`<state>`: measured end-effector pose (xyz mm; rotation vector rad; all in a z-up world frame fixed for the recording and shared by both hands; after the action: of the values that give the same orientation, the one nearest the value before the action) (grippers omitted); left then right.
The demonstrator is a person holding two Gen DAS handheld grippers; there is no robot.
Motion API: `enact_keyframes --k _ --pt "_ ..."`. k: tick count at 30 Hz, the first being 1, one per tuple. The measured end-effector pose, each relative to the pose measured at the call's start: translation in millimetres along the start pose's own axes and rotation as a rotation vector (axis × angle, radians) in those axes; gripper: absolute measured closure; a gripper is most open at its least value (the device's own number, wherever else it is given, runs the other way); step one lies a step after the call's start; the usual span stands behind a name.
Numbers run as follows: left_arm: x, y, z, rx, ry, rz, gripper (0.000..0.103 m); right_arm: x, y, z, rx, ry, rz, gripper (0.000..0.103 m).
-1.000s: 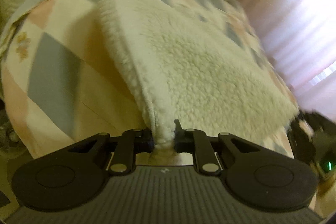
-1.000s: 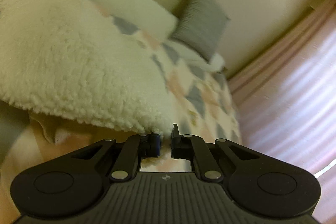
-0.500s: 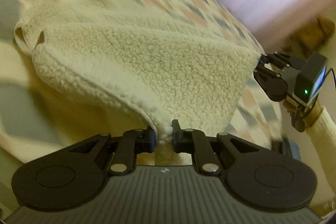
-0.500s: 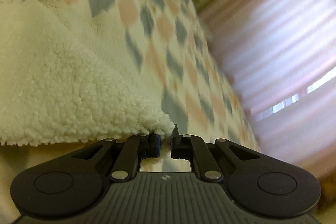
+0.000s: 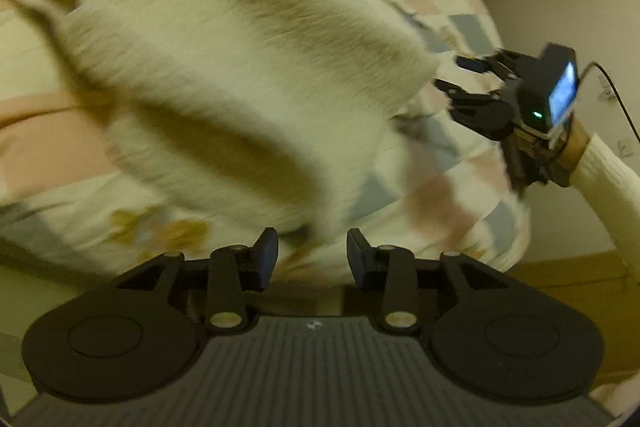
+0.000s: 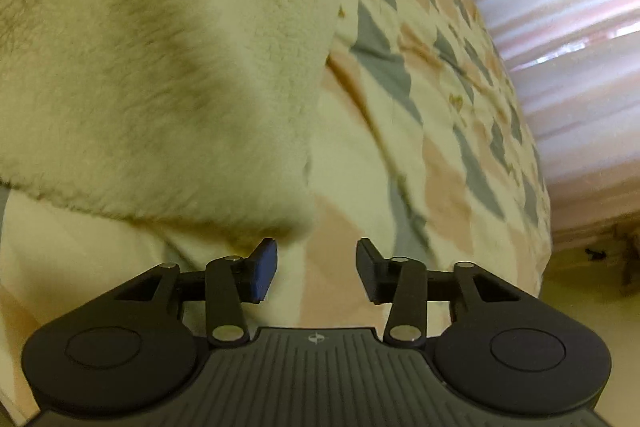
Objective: Fold clothes
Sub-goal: 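Lift and shake the vest with both grippers, then release it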
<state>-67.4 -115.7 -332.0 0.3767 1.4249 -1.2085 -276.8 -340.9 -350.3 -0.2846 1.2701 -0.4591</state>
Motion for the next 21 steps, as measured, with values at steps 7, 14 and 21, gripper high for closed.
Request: enact_keyframes --k 7,14,21 --pt "6.8 73.7 41.9 -0.029 -0.047 0.198 0.071 -6.7 20.4 -31.8 0.128 -0.001 -0.001 0.049" --pt "14.8 106.9 80.3 -0.028 -0.154 0.236 0.071 12.5 -4.3 -1.2 0.201 -0.108 -0.021 0.047" --pt "16.9 120.9 91.4 -0.023 -0.275 0.185 0.071 28.5 -34.4 19.7 0.372 -0.281 0.035 0.046"
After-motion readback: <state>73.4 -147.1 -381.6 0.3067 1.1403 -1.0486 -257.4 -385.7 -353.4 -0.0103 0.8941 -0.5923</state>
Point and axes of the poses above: each gripper's, at about its wrist camera, not at the fingertips, and x roughly the way its jaws point, y to its left, z to its top, the point moved 4 cm from there along x, roughly the way its jaws point, and after that the axes turned 7 degrees about z, right-handed, at the moved point
